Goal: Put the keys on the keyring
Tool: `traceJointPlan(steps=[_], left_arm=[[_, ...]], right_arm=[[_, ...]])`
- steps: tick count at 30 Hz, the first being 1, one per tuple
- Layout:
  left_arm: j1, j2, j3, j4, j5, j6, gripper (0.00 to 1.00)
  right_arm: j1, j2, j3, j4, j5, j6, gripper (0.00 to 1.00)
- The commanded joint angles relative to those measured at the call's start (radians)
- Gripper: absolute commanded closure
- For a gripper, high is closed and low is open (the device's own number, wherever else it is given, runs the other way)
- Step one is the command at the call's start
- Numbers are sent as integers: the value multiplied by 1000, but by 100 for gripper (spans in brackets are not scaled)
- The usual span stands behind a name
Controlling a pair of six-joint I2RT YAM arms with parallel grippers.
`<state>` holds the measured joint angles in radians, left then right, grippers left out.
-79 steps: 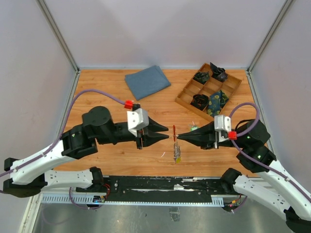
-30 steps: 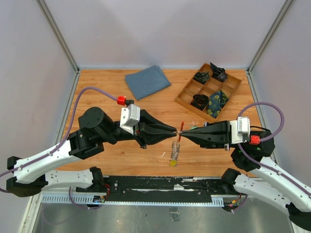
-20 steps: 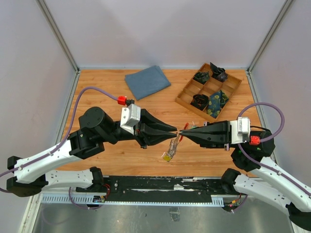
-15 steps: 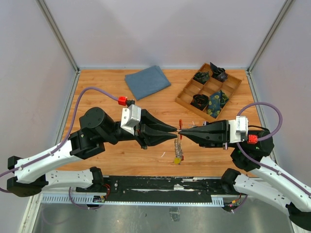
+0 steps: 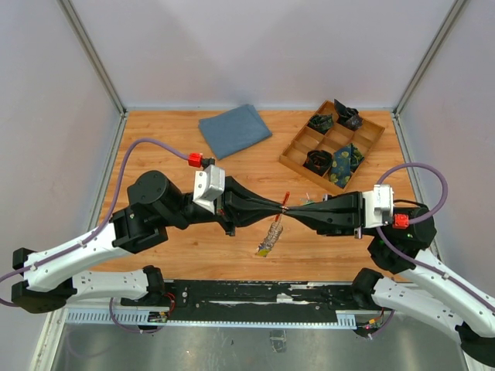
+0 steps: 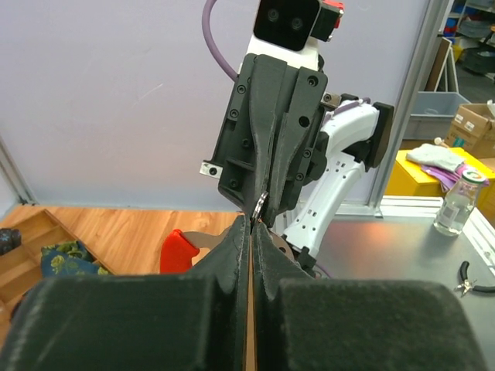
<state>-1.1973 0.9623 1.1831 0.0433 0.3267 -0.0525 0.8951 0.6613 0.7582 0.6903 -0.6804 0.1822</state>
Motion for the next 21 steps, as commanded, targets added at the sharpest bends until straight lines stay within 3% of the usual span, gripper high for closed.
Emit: traceJointPlan(steps=[1, 5, 9, 16, 21], left_arm=[[-7, -5, 9, 7, -27, 4, 100], [-7, 2, 65, -116, -81, 50, 99], [-7, 24, 147, -296, -149, 106, 99], [-7, 131, 295, -653, -241, 174, 100], [-7, 224, 370, -828, -306, 206, 99]], right_arm=[[15, -12, 57, -126, -5, -37, 96], [15, -35, 135, -421, 24, -144, 79], [15, -76, 159, -593, 87, -217, 65], [15, -96, 194, -814, 189, -307, 62], [15, -68, 194, -848, 212, -307, 63]])
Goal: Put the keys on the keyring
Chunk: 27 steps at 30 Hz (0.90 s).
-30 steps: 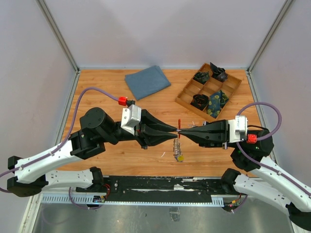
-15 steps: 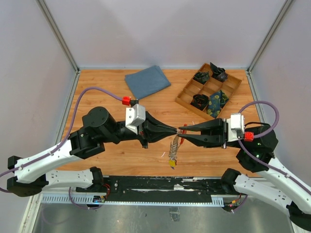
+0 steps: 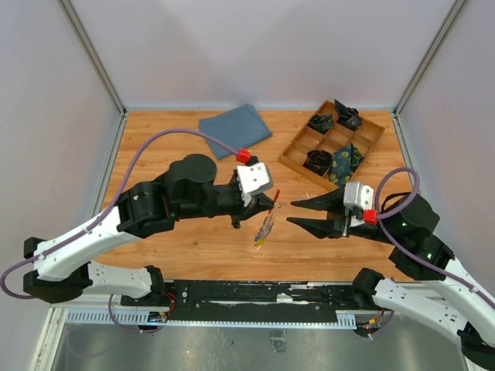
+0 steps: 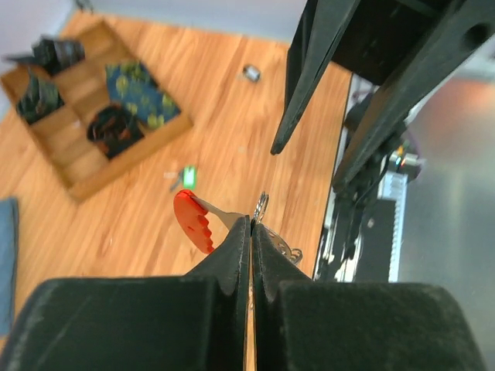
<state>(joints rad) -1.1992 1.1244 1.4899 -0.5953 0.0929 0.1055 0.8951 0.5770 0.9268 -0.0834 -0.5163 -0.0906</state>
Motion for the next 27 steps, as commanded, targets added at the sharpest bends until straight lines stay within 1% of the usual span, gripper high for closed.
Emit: traceJointPlan(steps=[1, 4, 13, 20, 27], left_arm=[[-5, 79, 79, -217, -84, 52, 99], [-5, 111, 107, -263, -100, 63, 100], [-6, 110, 132, -278, -87, 81, 99], [-7, 109, 130, -268, -68, 83, 99], [-8, 109, 132, -268, -66, 86, 100]], right_arm=[[15, 25, 26, -75, 48, -32, 63], [15, 57, 21, -71, 46, -29, 63], [15, 116, -9, -23, 10, -9, 66], [15, 158, -11, 12, -2, -7, 67], [15, 182, -7, -4, -13, -21, 72]])
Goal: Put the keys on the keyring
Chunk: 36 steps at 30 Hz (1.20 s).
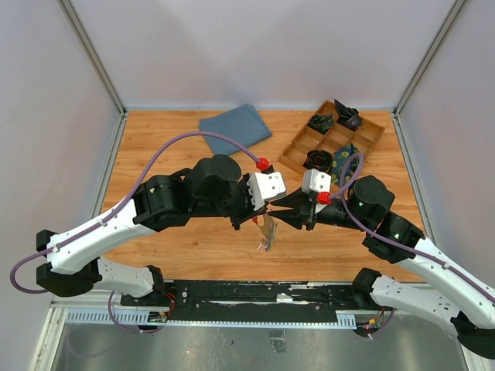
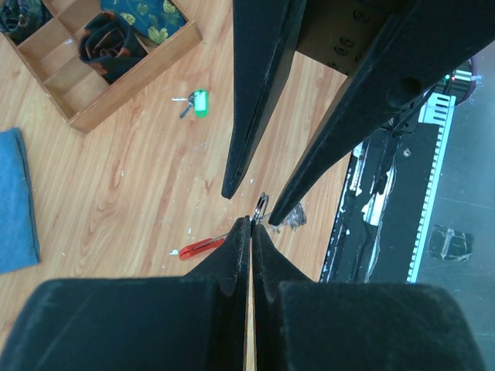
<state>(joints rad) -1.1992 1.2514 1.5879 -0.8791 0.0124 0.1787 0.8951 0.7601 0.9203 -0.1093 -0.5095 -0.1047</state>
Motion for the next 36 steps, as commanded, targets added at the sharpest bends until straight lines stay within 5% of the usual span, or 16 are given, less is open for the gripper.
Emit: traceJointPlan(steps=[1, 16, 23, 30, 36], left_arm=[[-9, -18, 34, 16, 15, 14, 100], [-13, -41, 26, 28, 30, 16, 100], [-15, -64, 5, 40, 27, 13, 99], [-15, -179, -82, 206, 18, -43, 78], [-14, -365, -275, 513, 20, -155, 72]], right_arm=[[15, -2, -3, 17, -17, -12, 72], [15, 14, 8, -18, -33, -21, 83], [15, 2, 11, 10, -39, -21, 100], [15, -88, -79, 281, -68, 47, 100], [15, -108, -153, 585, -85, 208, 100]])
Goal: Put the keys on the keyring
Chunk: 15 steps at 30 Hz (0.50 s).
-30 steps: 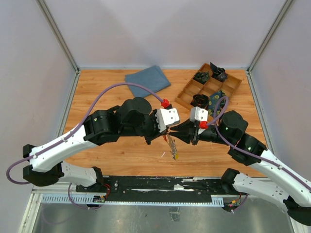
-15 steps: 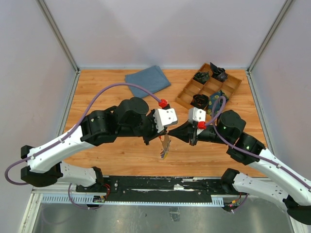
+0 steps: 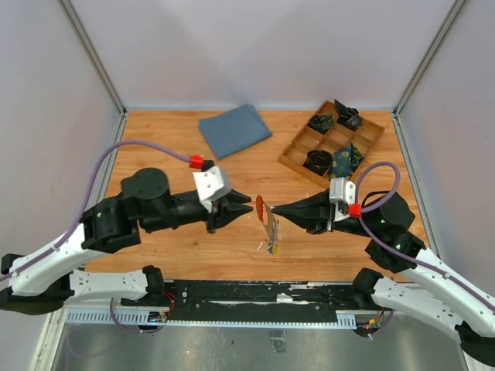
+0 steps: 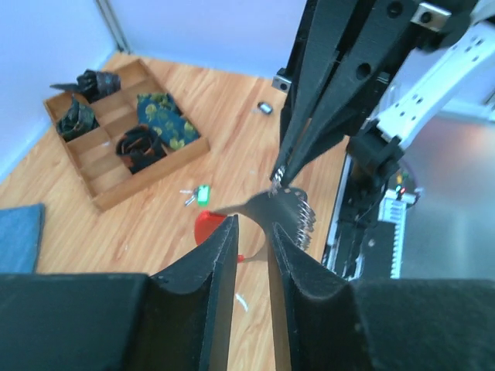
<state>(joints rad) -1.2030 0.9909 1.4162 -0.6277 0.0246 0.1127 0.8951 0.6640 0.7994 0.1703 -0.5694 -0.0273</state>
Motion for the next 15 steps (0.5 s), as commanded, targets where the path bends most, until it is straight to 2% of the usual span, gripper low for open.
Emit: traceJointPlan(steps=[1, 5, 9, 15], left_arm=[[-11, -133, -138, 319, 13, -110, 72], [-10, -195, -232, 467, 49, -170, 73], [-10, -179, -243, 495, 93, -188, 75], [-9, -144, -240, 527, 123, -192, 75]], right_arm=[[15, -7, -43, 360, -21, 162, 100], [18, 36, -111, 668, 19, 330, 100], [28, 90, -146, 930, 53, 435, 100], [47, 127, -136, 961, 48, 438, 100]])
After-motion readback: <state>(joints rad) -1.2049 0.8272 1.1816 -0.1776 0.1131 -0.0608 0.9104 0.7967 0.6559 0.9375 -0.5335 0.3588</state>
